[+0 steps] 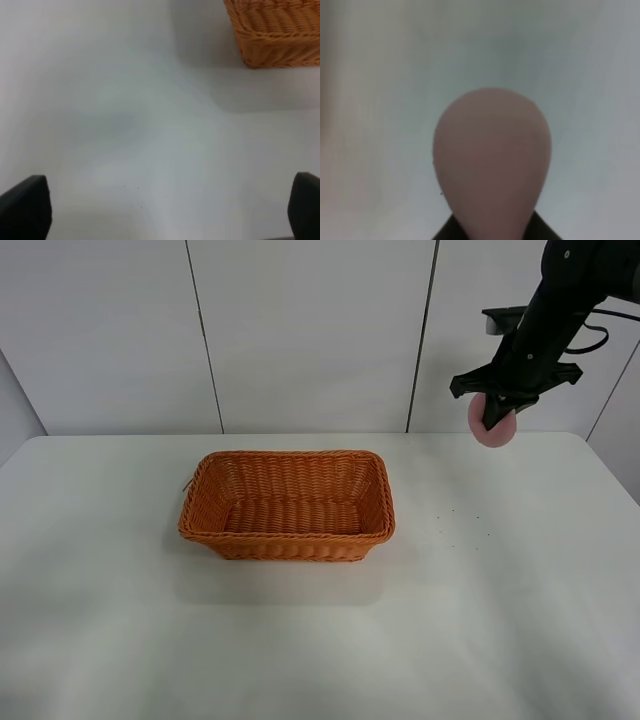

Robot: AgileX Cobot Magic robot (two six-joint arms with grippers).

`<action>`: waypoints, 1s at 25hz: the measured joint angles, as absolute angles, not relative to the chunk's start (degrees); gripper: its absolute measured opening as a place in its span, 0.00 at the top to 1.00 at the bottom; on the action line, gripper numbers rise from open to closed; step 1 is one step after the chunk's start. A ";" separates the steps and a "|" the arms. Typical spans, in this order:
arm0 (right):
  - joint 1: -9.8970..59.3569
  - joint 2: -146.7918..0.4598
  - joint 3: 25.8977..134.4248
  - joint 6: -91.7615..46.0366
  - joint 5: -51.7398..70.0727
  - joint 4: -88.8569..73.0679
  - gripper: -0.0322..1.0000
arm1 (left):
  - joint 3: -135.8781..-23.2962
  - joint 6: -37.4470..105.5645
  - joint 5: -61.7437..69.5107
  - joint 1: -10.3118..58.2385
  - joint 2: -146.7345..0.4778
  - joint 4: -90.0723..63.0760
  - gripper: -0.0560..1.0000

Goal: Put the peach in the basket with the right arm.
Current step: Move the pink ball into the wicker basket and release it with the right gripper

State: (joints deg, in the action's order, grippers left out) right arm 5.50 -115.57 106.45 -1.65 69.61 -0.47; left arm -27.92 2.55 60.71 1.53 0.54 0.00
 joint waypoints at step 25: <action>37.40 -129.70 110.57 0.62 54.63 -0.94 0.96 | -27.92 2.55 60.71 1.53 0.54 0.00 0.02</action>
State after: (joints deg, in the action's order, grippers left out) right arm 37.40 -129.70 110.57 0.62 54.63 -0.94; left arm -27.92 2.55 60.71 1.53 0.54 0.00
